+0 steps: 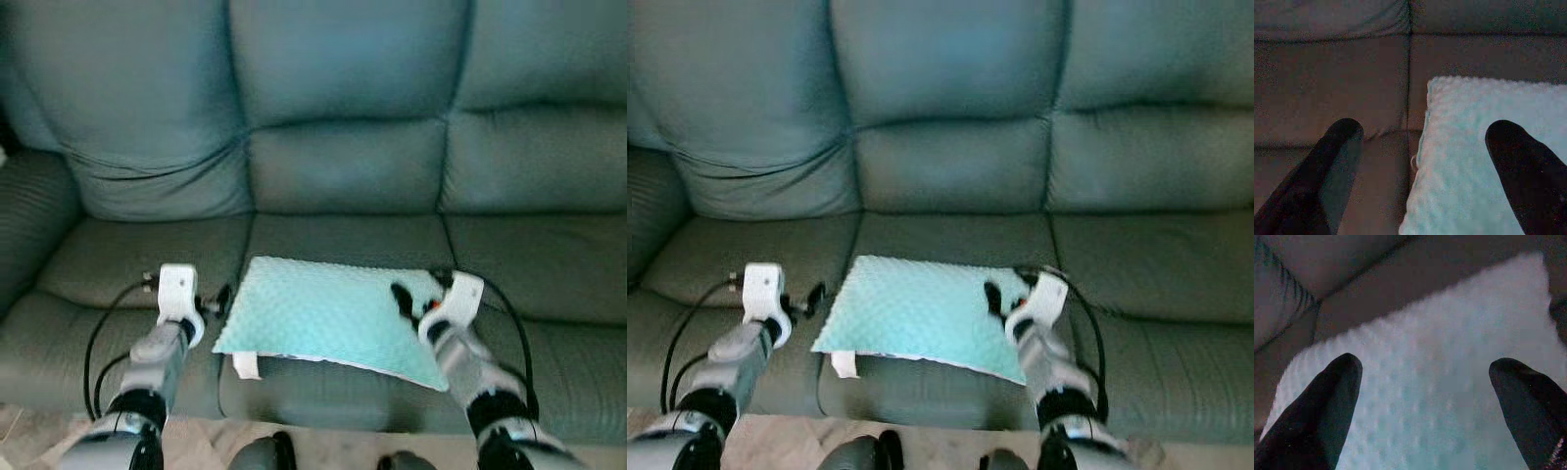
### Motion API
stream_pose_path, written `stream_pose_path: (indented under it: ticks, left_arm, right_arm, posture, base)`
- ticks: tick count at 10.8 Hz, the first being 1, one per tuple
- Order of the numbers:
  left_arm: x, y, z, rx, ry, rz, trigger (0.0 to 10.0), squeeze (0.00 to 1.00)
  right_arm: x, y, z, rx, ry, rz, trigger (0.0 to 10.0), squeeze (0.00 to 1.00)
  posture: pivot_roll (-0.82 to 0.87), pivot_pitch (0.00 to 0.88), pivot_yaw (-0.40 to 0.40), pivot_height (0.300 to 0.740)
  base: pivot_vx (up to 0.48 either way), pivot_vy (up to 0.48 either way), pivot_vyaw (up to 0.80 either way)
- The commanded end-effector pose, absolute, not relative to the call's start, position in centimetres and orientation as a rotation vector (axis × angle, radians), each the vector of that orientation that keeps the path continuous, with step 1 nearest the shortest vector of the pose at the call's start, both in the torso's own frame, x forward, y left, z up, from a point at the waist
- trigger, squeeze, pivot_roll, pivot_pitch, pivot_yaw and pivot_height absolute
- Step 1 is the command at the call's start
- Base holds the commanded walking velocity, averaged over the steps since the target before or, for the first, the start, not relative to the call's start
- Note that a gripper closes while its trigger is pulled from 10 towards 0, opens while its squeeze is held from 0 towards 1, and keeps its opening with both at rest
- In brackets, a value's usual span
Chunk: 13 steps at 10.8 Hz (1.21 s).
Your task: Move the pillow to the sofa
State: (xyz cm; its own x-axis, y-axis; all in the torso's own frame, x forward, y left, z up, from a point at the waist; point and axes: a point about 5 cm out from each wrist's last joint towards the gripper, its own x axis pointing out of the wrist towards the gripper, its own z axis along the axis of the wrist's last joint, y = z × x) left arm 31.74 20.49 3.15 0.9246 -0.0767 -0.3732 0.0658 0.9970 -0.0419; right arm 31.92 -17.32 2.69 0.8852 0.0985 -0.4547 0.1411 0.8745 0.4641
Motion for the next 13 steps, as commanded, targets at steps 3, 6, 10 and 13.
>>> stream_pose_path:
  ticks: [3,6,10,13]
  left_arm:
    - [31.2,20.8,2.7,-0.006,0.416,-0.112,10.0,0.00]
    - [31.1,20.3,2.5,-0.008,0.429,-0.126,10.0,0.00]
    - [31.0,19.8,2.3,-0.015,0.447,-0.151,10.0,0.00]
    - [30.6,19.7,1.9,-0.021,0.461,-0.161,10.0,0.00]
  right_arm:
    - [30.0,-18.4,1.1,0.470,0.602,-0.047,10.0,0.00]
    - [28.9,-17.9,0.2,0.419,0.683,0.035,10.0,0.00]
    - [26.8,-19.5,-2.1,0.300,0.817,-0.009,10.0,0.00]
    - [26.3,-20.0,-2.6,0.206,0.777,0.004,10.0,0.00]
  posture:
    - [-0.09,0.131,0.117,0.740]
    - [-0.09,0.136,0.116,0.740]
    - [-0.08,0.139,0.114,0.740]
    - [-0.08,0.141,0.116,0.740]
  base:
    - [0.000,0.000,0.00]
    - [0.000,0.000,0.00]
    - [0.000,0.000,0.00]
    - [0.000,0.000,0.00]
